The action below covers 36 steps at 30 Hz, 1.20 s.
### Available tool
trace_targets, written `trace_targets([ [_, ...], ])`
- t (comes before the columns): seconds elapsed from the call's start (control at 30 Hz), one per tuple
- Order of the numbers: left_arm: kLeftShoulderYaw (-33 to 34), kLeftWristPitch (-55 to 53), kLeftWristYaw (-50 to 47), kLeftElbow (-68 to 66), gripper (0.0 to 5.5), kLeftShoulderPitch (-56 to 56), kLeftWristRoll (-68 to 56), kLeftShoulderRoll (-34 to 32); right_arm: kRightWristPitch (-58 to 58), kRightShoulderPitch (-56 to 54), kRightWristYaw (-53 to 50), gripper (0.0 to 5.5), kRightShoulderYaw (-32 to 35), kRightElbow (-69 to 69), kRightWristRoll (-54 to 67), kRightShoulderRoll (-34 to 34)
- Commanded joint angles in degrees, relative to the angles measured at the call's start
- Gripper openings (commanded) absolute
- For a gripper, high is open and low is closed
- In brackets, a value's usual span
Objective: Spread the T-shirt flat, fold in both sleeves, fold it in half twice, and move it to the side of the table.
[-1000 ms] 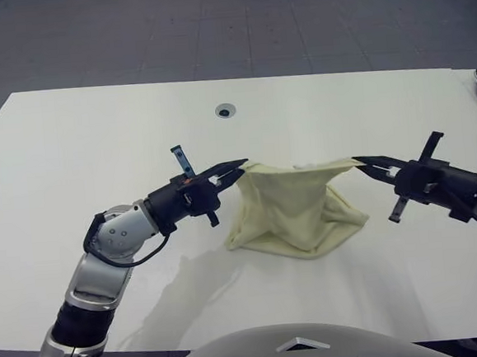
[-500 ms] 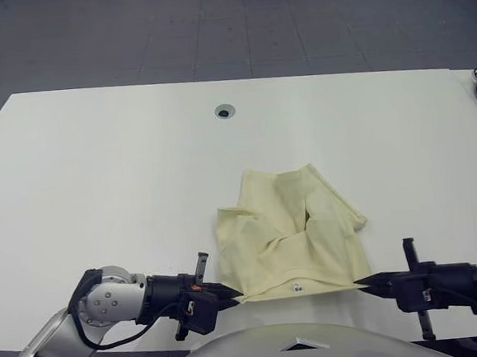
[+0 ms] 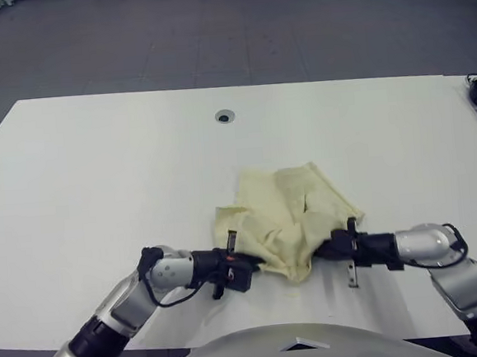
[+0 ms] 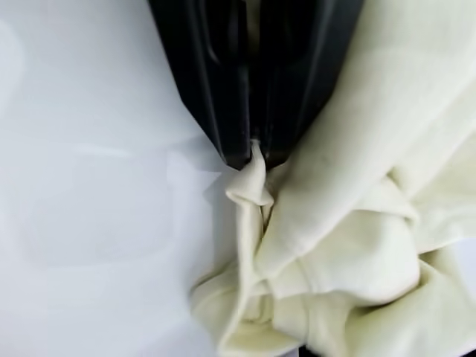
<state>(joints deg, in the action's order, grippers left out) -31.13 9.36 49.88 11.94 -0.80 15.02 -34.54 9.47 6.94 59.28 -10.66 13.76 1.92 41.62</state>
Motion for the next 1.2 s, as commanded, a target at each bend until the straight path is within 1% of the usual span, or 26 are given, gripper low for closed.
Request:
trace_targets([
  [0.03,0.81,-4.55,-11.37,-24.16,0.00,-11.79,7.50,7.53,1.81,-11.91,-6.12,0.00,-3.22,-17.85,-5.58,-4.88],
  [0.13,1.13,-3.60,-20.10,-40.55,0.00,-22.66,9.08,12.67,-1.45,-24.64,-11.48,0.00,-3.93,-33.29,-8.10,-8.72],
  [0.2,1.82,-2.98,-24.13,-48.46,0.00,-28.44,8.70,15.44,-3.90,-31.37,-15.18,0.00,-3.97,-41.93,-9.76,-10.61],
  [0.27,3.46,-1.40,-31.57,-55.26,0.00,-35.24,8.61,17.97,-7.11,-37.55,-19.77,0.00,-2.81,-48.56,-10.15,-12.42],
  [0.33,5.60,0.41,-37.52,-57.33,0.00,-39.34,8.10,19.12,-10.62,-40.82,-22.83,0.00,-1.50,-50.42,-9.90,-13.35],
  [0.4,7.12,3.09,-40.17,-54.29,0.00,-40.16,7.59,18.81,-12.44,-40.33,-23.06,0.00,0.27,-46.44,-8.23,-13.19],
  [0.47,8.08,5.67,-38.38,-48.02,0.00,-37.79,6.11,17.43,-13.75,-36.95,-20.92,0.00,1.42,-39.41,-6.21,-11.63],
  [0.57,9.57,6.74,-30.64,-32.22,0.00,-30.05,1.66,12.90,-14.61,-29.01,-16.45,0.00,3.62,-25.48,-3.06,-7.14],
  [0.67,12.95,2.57,-21.72,-12.80,0.00,-21.70,-5.84,6.99,-11.89,-18.86,-12.17,0.00,9.97,-8.44,2.81,-1.00],
  [0.8,16.08,-1.34,-10.59,5.82,0.00,-10.88,-13.19,-3.98,-12.12,-2.89,-5.39,0.00,19.30,7.16,6.68,7.01],
  [0.83,16.31,-0.27,-6.66,9.34,0.00,-6.39,-13.72,-8.91,-12.50,2.69,-2.83,0.00,22.42,10.13,6.81,8.76],
  [0.9,15.46,4.23,0.16,13.25,0.00,2.59,-12.94,-18.21,-14.24,13.29,1.60,0.00,26.47,13.85,4.74,11.38],
  [0.93,14.99,5.40,2.40,14.40,0.00,6.33,-12.52,-21.34,-15.13,17.78,3.11,0.00,27.39,14.89,2.98,12.25],
  [0.97,14.75,5.46,3.43,15.27,0.00,8.92,-11.72,-23.08,-15.46,21.10,3.89,0.00,27.52,15.36,0.64,13.11],
  [1.07,15.44,3.75,4.44,17.95,0.00,13.60,-9.59,-25.11,-16.17,28.01,4.01,0.00,27.57,15.93,-6.34,14.36],
  [1.2,14.50,2.78,4.91,18.49,0.00,15.87,-6.19,-25.05,-15.26,30.65,3.50,0.00,26.08,17.97,-9.50,14.44],
])
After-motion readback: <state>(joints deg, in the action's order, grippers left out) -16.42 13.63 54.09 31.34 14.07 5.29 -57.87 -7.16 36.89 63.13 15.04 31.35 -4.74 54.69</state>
